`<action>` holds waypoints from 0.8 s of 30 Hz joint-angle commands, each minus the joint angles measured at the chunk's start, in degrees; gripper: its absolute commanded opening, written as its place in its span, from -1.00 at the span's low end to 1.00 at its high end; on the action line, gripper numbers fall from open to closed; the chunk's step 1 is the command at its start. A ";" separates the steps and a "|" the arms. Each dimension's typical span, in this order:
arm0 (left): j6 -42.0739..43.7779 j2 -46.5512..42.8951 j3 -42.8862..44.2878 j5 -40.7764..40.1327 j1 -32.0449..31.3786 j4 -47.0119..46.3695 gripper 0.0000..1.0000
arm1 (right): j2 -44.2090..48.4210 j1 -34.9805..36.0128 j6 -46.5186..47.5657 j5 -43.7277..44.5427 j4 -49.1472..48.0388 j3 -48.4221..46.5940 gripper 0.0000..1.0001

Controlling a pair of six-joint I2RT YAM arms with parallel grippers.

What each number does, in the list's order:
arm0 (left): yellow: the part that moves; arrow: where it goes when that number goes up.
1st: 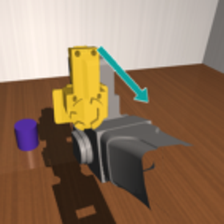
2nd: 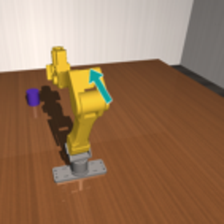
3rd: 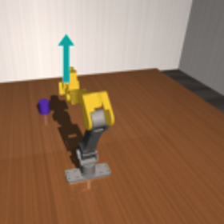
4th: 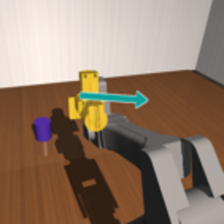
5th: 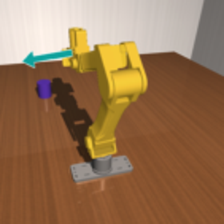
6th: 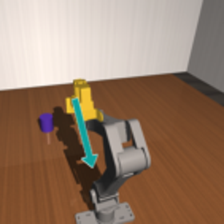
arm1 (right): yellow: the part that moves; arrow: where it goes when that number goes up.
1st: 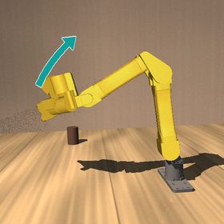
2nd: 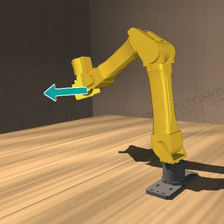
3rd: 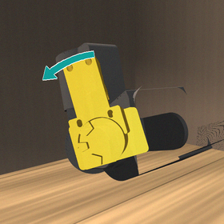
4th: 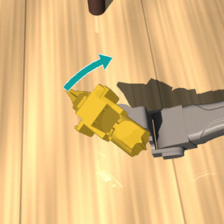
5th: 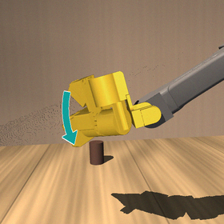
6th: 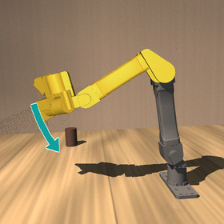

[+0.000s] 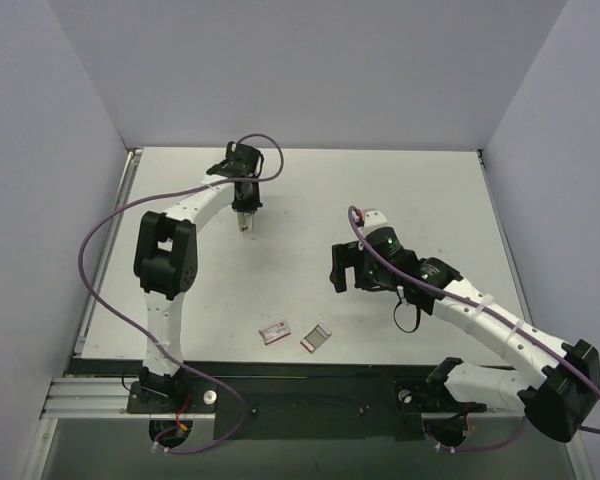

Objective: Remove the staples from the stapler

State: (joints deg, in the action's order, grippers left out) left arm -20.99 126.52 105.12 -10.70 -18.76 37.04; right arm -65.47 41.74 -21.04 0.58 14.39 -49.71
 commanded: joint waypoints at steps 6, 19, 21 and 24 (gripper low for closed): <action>-8.00 -22.79 -20.19 13.13 -4.96 -16.54 -1.00 | 11.14 0.45 -6.11 -4.96 1.43 4.88 0.82; -21.27 -43.72 -42.44 12.37 -16.56 -33.86 -1.00 | 20.82 0.89 -21.23 -11.47 -8.49 11.83 0.70; -22.76 -46.71 -45.78 12.54 -17.09 -36.16 -1.00 | 20.82 1.24 -22.29 -11.57 -10.60 12.44 0.68; -24.79 -50.49 -49.39 13.25 -17.79 -39.41 -1.00 | 20.21 2.12 -22.99 -10.34 -12.54 12.89 0.66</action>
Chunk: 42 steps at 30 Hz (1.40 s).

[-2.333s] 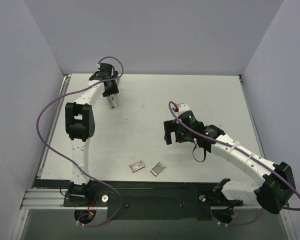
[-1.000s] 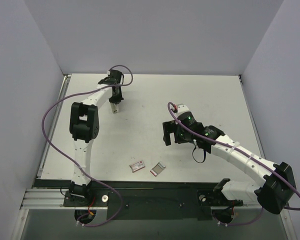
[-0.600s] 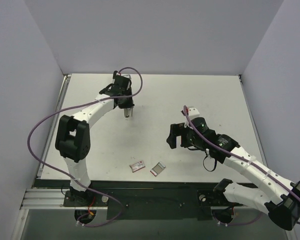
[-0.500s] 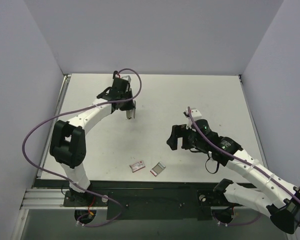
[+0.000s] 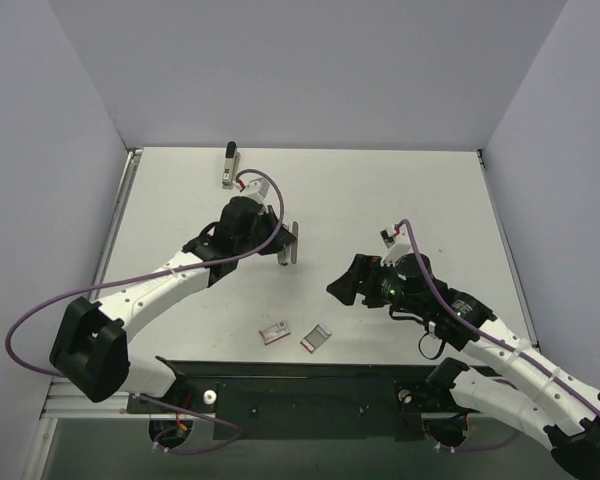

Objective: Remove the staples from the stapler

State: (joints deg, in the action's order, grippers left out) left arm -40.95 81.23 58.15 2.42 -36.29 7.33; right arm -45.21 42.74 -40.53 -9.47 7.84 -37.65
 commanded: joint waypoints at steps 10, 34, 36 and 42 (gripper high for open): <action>-9.23 -12.06 -9.28 -0.65 -4.40 -12.43 -1.00 | -8.31 6.03 -2.89 1.12 -13.72 -2.86 0.50; -8.62 -17.33 -9.72 -1.45 -7.65 -9.00 -1.00 | -22.02 10.61 0.02 9.21 -18.29 -10.60 0.26; -8.62 -17.51 -9.81 -1.45 -8.18 -8.83 -1.00 | -22.38 10.70 0.02 9.30 -18.64 -10.69 0.21; -8.27 -18.30 -9.28 -1.89 -9.93 -7.95 -1.00 | -22.46 11.05 0.72 11.85 -19.52 -10.87 0.14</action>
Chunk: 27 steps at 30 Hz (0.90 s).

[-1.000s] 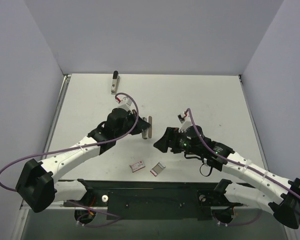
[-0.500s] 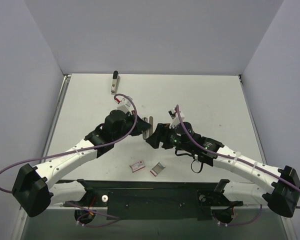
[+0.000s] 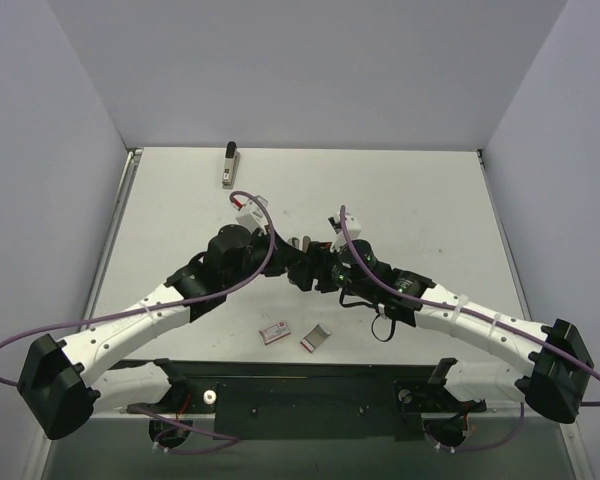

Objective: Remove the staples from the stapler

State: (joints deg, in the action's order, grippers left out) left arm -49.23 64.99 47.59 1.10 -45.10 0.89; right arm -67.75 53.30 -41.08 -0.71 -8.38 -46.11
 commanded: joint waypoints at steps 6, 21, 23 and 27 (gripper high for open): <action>0.80 -2.68 2.06 -2.95 -2.45 -0.97 -1.00 | 0.16 0.75 1.62 3.70 -3.40 -2.76 -0.13; 4.67 -3.55 2.59 -2.42 -3.24 2.28 -0.30 | 3.41 1.90 2.41 7.13 -1.20 -2.15 -1.00; 5.11 -3.56 2.51 -2.07 -3.24 2.54 0.07 | 4.37 1.90 2.50 7.83 -0.85 -2.06 -1.00; 5.81 -3.99 3.21 -1.10 -3.33 3.68 0.66 | 5.69 1.90 2.93 9.14 0.99 -2.32 -1.00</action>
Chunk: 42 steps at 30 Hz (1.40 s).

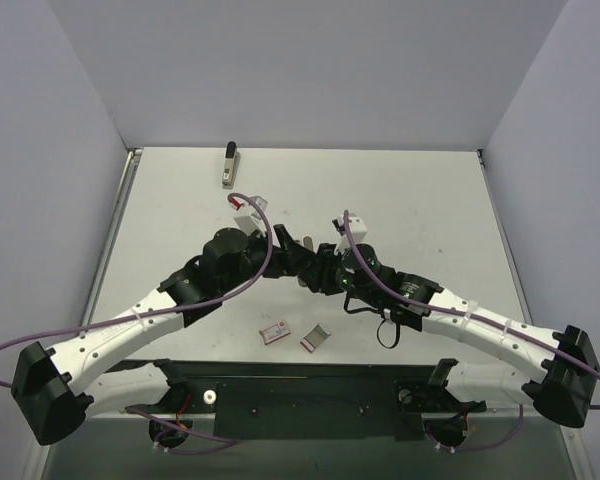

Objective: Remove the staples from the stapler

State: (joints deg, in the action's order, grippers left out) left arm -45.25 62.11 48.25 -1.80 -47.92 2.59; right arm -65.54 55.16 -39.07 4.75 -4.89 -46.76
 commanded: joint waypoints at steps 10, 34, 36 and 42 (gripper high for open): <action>2.89 -6.91 1.24 -0.66 -0.51 6.82 0.74 | 10.59 -0.05 3.47 5.62 2.15 -0.70 -1.00; 2.28 -13.76 -10.19 23.51 0.02 -26.14 0.74 | 25.90 -2.51 8.31 -21.89 11.04 -3.59 -1.00; 1.75 -14.03 -10.54 24.56 0.28 -27.02 0.75 | 26.25 -2.51 8.48 -23.20 10.86 -4.73 -1.00; -2.46 -13.77 -11.86 29.21 1.78 -33.16 0.75 | 24.85 -2.51 7.61 -26.63 8.49 -7.37 -1.00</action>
State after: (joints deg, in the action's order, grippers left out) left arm -44.51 48.66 36.97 22.26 -47.16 -21.32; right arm -40.60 53.17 -31.40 -17.69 8.75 -50.48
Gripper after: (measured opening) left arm 0.873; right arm 0.296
